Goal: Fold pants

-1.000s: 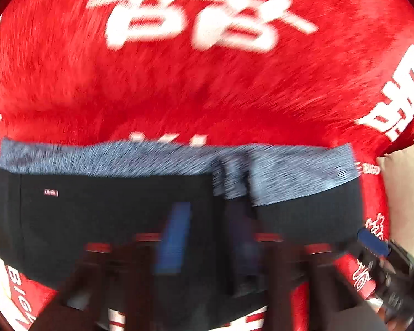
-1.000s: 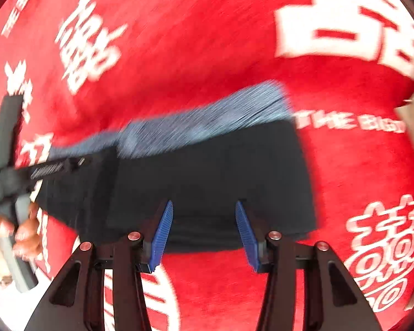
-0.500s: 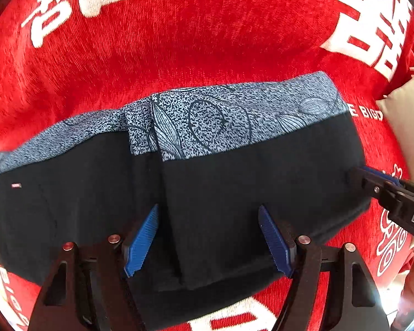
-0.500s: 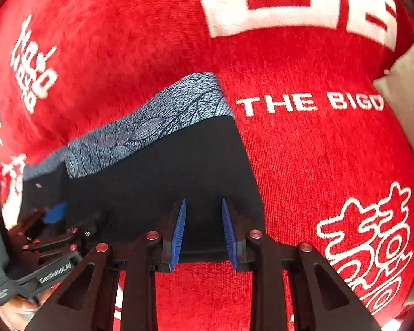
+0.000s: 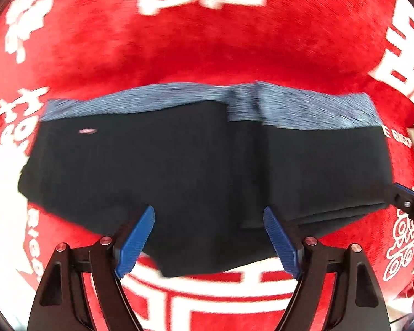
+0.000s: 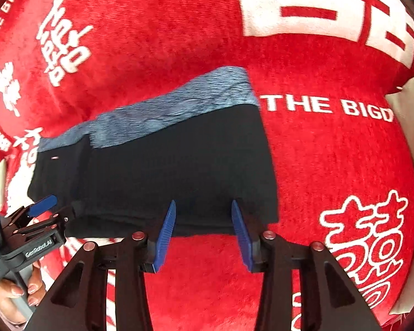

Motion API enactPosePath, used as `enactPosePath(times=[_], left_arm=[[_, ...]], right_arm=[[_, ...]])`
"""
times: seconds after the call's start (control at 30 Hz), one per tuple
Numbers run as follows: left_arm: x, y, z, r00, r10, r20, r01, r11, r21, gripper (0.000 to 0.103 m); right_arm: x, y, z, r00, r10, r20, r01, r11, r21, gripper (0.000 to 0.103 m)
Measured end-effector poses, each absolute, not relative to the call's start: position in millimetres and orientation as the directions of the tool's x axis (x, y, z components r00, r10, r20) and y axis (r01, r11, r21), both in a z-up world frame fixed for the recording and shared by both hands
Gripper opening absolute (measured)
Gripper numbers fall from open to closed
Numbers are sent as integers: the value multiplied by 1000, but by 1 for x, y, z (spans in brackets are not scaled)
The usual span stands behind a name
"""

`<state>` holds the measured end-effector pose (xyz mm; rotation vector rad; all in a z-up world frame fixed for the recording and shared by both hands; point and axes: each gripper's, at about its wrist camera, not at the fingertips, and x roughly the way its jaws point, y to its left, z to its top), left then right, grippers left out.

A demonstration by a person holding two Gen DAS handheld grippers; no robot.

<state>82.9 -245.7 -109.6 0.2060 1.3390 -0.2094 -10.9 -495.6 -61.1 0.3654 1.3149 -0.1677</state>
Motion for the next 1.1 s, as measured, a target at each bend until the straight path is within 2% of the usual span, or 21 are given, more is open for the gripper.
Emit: enactPosePath(times=[0.13, 0.27, 0.4, 0.53, 0.7, 0.77, 0.87, 1.0, 1.1], left_arm=[[89, -198, -99, 270, -7, -963, 174, 984, 42, 82], [134, -151, -104, 309, 26, -951, 118, 991, 65, 82], [186, -123, -114, 324, 24, -946, 114, 991, 65, 82], [225, -104, -138, 298, 7, -954, 138, 989, 50, 82], [251, -79, -176, 284, 65, -957, 83, 992, 92, 82], [257, -70, -182, 299, 62, -952, 59, 995, 83, 91], [271, -60, -192, 292, 53, -955, 40, 997, 68, 101], [283, -52, -191, 280, 50, -959, 9, 998, 55, 101], [275, -43, -172, 293, 12, -956, 5, 1000, 14, 101]], right_arm=[[3, -475, -49, 277, 170, -946, 258, 935, 244, 46], [41, -439, -47, 304, 273, -913, 196, 920, 340, 46], [89, -393, -59, 317, 275, -908, 170, 925, 339, 46], [138, -346, -84, 298, 305, -904, 164, 917, 364, 40], [170, -312, -137, 239, 238, -941, 191, 939, 286, 36], [176, -309, -154, 225, 183, -957, 205, 951, 230, 29], [186, -305, -159, 248, 111, -962, 206, 965, 165, 29], [200, -300, -157, 241, 55, -969, 220, 969, 109, 30], [193, -298, -136, 263, 91, -961, 207, 967, 148, 33]])
